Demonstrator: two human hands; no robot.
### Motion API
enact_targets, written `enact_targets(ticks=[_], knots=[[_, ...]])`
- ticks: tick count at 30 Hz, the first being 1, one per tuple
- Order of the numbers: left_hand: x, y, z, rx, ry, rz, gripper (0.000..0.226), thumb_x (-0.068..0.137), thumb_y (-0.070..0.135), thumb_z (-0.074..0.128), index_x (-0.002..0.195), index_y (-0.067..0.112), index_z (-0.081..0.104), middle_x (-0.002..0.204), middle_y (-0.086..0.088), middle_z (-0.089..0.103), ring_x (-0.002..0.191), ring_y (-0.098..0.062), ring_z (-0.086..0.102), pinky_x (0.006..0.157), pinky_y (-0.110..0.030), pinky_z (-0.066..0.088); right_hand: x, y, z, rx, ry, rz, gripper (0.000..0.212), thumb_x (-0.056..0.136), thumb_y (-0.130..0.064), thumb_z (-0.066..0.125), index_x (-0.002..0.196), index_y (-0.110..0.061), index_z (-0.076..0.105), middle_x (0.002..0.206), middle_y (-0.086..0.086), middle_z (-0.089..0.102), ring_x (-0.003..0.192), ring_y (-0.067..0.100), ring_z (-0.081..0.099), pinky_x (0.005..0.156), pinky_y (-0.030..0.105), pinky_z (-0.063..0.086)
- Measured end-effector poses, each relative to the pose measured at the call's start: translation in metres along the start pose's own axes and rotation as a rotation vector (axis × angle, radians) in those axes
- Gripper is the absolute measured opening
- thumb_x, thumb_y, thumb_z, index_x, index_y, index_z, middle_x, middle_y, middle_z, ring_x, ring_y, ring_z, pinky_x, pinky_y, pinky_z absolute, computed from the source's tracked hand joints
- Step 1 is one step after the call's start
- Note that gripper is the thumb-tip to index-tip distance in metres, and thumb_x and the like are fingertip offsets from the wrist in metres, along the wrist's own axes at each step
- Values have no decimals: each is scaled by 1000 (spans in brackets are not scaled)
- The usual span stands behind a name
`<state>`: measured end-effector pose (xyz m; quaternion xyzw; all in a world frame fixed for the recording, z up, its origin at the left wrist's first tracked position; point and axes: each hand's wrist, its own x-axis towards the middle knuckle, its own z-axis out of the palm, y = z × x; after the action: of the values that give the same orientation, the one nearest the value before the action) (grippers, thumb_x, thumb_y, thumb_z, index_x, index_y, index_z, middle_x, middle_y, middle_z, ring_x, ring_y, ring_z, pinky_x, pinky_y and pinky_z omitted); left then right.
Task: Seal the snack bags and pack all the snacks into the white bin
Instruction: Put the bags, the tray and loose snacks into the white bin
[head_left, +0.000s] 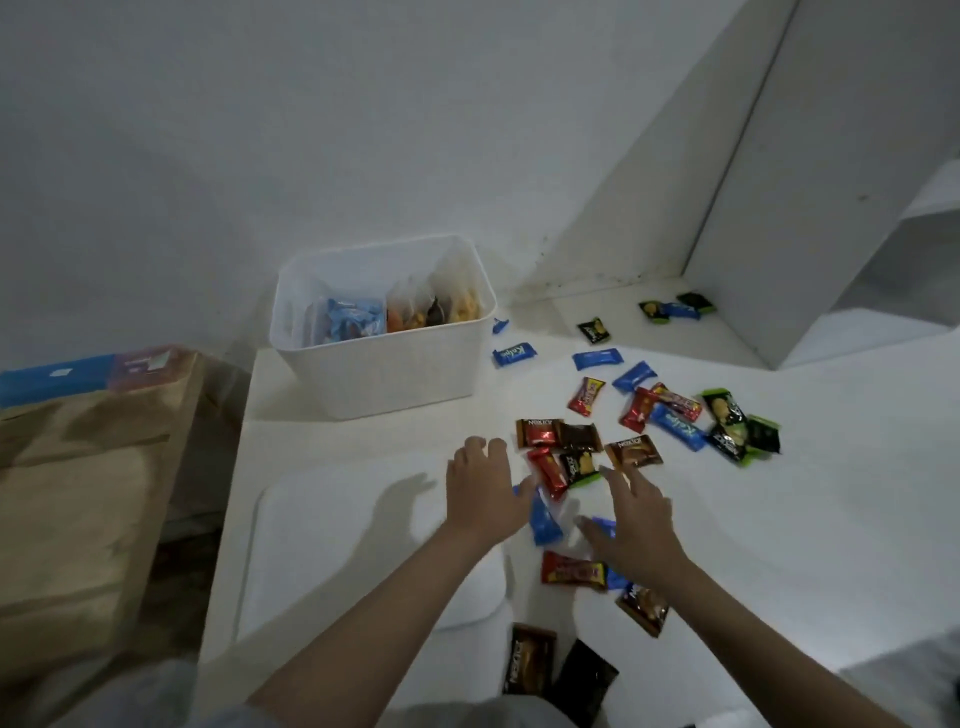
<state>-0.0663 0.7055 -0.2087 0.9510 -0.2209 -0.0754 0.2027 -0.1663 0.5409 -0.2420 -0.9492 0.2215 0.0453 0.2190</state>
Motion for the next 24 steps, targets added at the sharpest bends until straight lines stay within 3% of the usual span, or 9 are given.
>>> enact_targets(ticks=[2,5,7,9,13,14,17,21,24], knots=[[-24,10,26,26,-149,28,76,80,59,56,137,12,36,141,-13,35,130,-30,34,108,-38,27,-24,29,21,-61,-77,88,90,82,-62,55,151,-24,11,160,10,4,146,32,10,113,59,16],[-51,15,60,184,-507,103,130,61,78,62,151,13,-5,158,-15,-13,146,-33,-13,114,-55,-6,-47,59,47,-68,-111,123,99,75,-78,41,151,-31,-3,160,9,-10,147,32,1,112,62,10],[-64,13,79,290,-642,152,145,54,81,64,147,10,-22,152,-17,-33,139,-35,-32,110,-56,-17,-51,70,58,-95,-117,107,96,71,-82,21,150,-35,-7,160,10,-12,147,34,0,111,64,10],[-77,11,95,283,-682,150,148,54,82,64,143,7,-28,148,-18,-38,136,-36,-36,110,-56,-17,-49,76,63,-138,-115,66,83,76,-76,12,149,-40,-7,160,13,-9,146,38,4,109,66,12],[-97,6,132,213,-578,130,140,52,98,34,129,15,-49,137,-5,-54,136,-27,-37,115,-59,-4,-32,86,63,-218,-126,-55,58,93,-61,8,147,-42,21,152,23,29,131,48,40,91,70,37],[-98,7,140,197,-514,106,135,53,99,26,132,17,-46,143,-5,-48,138,-25,-32,114,-61,3,-26,91,62,-245,-141,-88,56,94,-60,8,146,-43,24,149,23,34,128,48,43,90,69,39],[-89,22,153,197,-350,4,125,64,94,22,150,5,6,158,-16,6,146,-32,4,104,-64,28,-5,111,53,-291,-146,-195,56,94,-60,10,145,-43,28,150,23,32,131,47,40,94,70,35],[-56,53,163,185,-294,-127,124,59,95,13,151,14,-9,157,-7,-21,145,-28,-18,113,-60,4,24,149,33,-308,-115,-223,58,93,-62,14,144,-41,32,154,23,24,136,47,31,97,71,30],[-26,73,175,174,-191,-274,117,63,93,17,152,19,-4,159,-14,-13,146,-34,-9,111,-64,8,54,186,14,-334,-67,-238,61,91,-66,14,140,-39,37,155,23,19,139,47,24,96,75,26]])
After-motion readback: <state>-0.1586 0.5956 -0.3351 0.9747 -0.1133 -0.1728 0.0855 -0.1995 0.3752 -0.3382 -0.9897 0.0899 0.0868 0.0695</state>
